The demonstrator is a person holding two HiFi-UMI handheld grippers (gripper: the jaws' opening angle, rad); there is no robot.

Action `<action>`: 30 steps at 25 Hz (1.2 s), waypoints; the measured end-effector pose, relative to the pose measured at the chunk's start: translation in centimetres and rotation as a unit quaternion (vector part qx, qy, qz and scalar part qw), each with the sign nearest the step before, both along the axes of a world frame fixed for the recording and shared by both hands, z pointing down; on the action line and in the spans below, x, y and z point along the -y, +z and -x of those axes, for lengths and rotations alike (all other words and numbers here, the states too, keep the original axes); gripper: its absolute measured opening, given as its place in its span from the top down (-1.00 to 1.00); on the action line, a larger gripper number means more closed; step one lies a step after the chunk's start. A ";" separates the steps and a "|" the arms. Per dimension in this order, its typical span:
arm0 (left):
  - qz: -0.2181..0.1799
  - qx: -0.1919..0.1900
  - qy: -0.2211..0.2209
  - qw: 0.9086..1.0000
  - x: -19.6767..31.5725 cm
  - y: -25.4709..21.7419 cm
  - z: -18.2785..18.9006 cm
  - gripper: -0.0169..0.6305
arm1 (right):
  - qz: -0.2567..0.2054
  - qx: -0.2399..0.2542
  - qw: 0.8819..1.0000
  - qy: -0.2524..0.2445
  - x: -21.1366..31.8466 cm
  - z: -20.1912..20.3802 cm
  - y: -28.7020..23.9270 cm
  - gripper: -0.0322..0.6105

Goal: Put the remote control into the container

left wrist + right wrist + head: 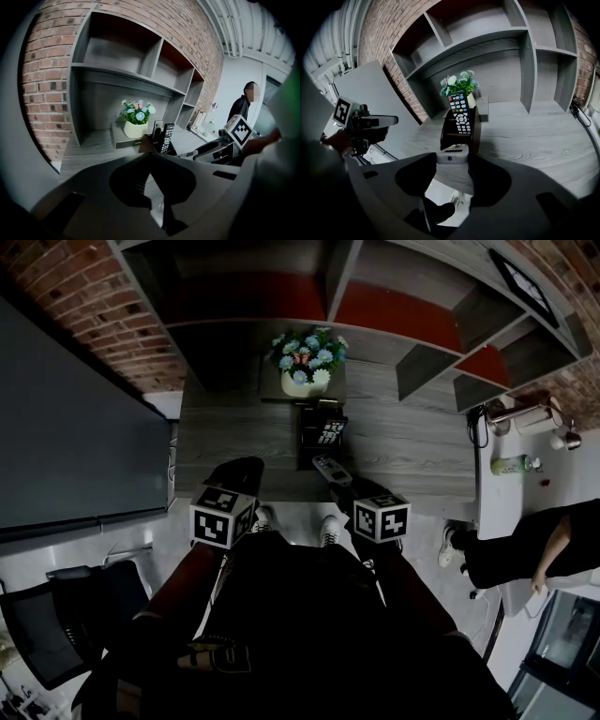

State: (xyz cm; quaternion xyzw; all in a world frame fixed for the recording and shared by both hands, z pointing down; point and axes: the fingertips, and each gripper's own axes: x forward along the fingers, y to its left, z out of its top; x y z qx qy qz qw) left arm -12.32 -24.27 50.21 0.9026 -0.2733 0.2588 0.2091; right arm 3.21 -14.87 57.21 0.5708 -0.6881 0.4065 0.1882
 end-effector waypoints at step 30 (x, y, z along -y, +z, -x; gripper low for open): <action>0.001 -0.010 0.051 0.999 0.1 0.2 4.4 0.93 | -0.123 -0.046 0.986 0.102 4.9 0.6 -4.8 0.22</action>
